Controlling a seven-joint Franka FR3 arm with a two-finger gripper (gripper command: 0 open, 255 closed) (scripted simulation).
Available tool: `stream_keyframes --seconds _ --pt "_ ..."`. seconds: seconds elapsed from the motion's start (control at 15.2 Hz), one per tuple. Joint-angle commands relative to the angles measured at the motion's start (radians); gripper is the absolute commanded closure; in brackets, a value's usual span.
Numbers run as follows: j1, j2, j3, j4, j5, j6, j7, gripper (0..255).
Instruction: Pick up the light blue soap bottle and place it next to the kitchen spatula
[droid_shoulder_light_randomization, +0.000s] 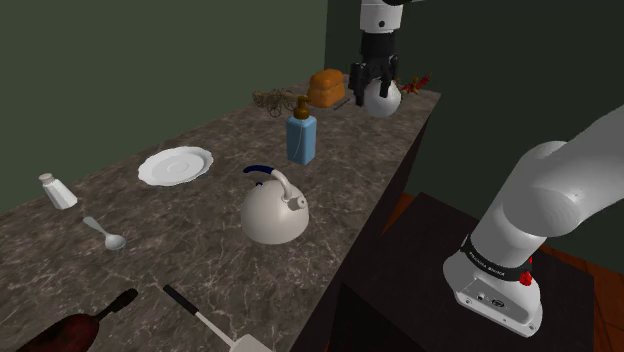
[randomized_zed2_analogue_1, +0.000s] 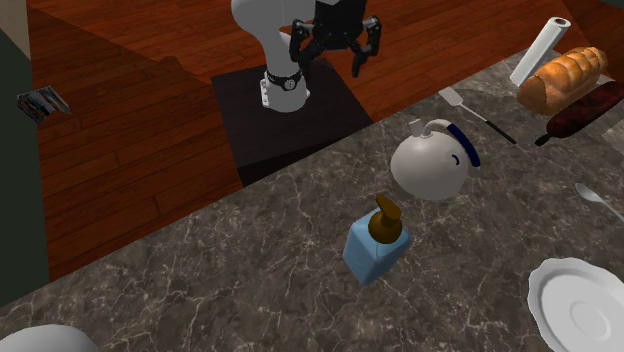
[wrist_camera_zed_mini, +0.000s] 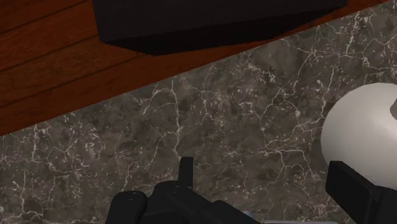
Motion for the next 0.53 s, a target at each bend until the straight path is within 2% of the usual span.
stream_keyframes --seconds 0.0,0.46 --pt "0.001 0.072 0.002 0.051 0.005 0.031 0.007 0" --pt "-0.002 0.332 -0.003 0.264 0.017 0.106 0.014 0"
